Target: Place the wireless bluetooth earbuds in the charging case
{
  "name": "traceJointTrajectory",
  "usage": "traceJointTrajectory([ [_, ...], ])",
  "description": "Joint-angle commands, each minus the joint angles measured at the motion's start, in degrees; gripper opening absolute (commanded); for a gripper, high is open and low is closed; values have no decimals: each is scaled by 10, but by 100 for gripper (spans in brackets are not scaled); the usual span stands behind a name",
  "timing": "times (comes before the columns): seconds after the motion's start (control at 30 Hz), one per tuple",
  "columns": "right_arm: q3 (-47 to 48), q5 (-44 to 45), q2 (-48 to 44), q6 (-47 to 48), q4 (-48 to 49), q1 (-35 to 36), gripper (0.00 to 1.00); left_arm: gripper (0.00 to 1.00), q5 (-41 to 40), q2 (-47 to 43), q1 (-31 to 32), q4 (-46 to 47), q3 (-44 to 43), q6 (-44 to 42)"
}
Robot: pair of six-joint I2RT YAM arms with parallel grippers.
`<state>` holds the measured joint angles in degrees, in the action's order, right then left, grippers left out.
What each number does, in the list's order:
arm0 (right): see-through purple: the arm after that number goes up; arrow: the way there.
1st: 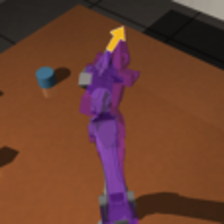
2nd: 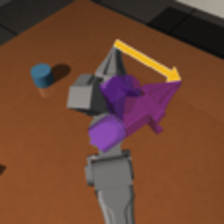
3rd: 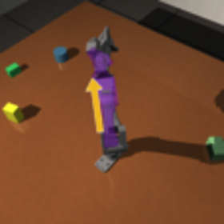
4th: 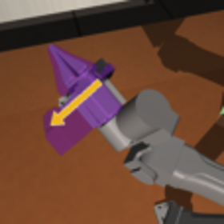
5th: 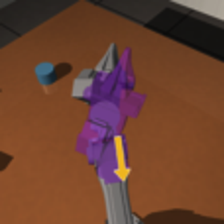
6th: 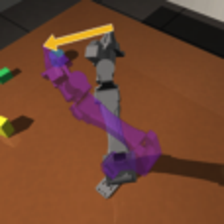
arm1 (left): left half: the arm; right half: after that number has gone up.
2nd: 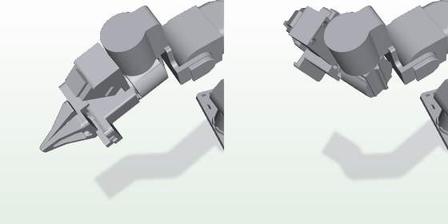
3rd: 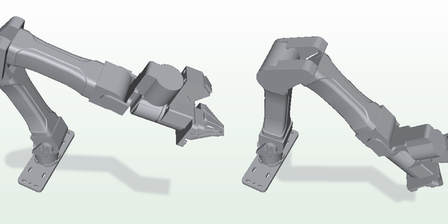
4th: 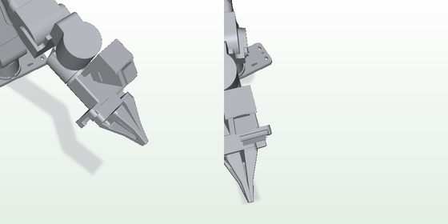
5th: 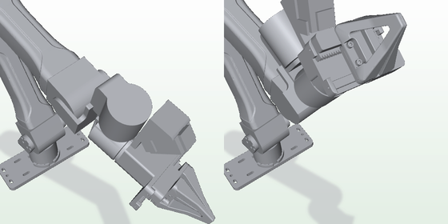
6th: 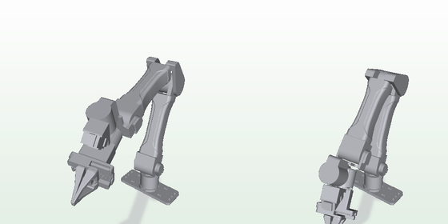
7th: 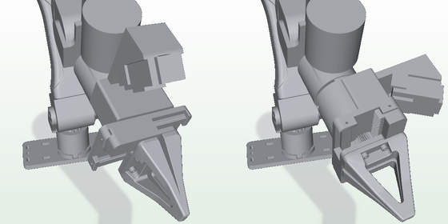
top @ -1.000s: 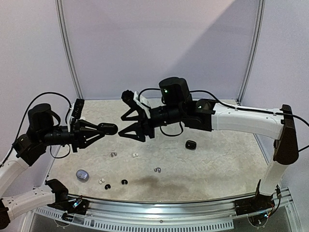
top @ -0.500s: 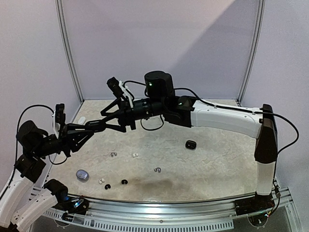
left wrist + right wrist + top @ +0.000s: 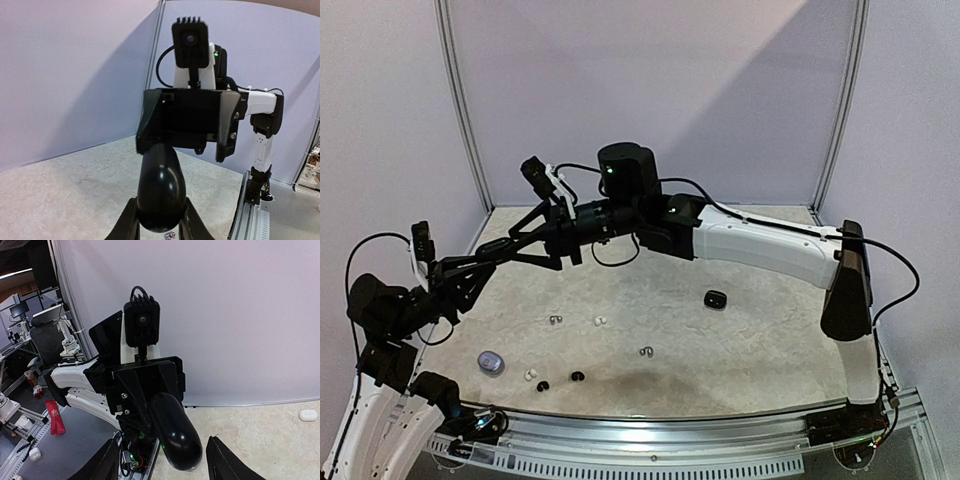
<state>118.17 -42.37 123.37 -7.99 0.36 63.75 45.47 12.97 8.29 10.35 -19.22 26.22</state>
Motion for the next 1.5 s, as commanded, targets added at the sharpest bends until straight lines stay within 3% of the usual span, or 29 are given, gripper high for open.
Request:
traceJointTrajectory([
  [0.0,29,-7,32,-2,-27,4,61,0,29,-5,-10,47,14,18],
  [0.17,41,-4,46,-3,-25,5,59,0,43,-4,-8,67,19,32],
  [0.3,47,-21,54,-8,-17,7,26,0,43,-1,-7,67,19,35],
  [0.43,45,-38,55,-7,-11,8,4,0,41,0,-6,61,18,33],
  [0.63,36,-43,45,3,-9,9,0,0,33,-1,-7,46,19,21],
  [0.73,26,-36,34,3,14,10,0,36,27,-6,-11,27,20,-5],
  [0.8,19,-32,27,6,19,11,0,56,26,-12,-15,17,20,-21],
  [0.9,15,-30,19,12,17,13,0,62,35,-15,-18,29,22,-15],
  [0.93,15,-30,20,14,16,13,0,61,39,-13,-18,31,22,-14],
  [1.2,16,-30,23,19,15,16,0,22,42,-9,-17,39,22,-8],
  [1.3,16,-29,23,20,18,16,0,18,43,-8,-16,40,23,-3],
  [1.4,17,-27,23,21,17,16,0,0,43,-8,-16,40,22,-4],
  [1.43,17,-19,22,21,13,16,4,0,44,-8,-16,40,22,-6],
  [1.47,17,-5,22,25,0,16,18,0,44,-9,-16,38,21,-8],
])
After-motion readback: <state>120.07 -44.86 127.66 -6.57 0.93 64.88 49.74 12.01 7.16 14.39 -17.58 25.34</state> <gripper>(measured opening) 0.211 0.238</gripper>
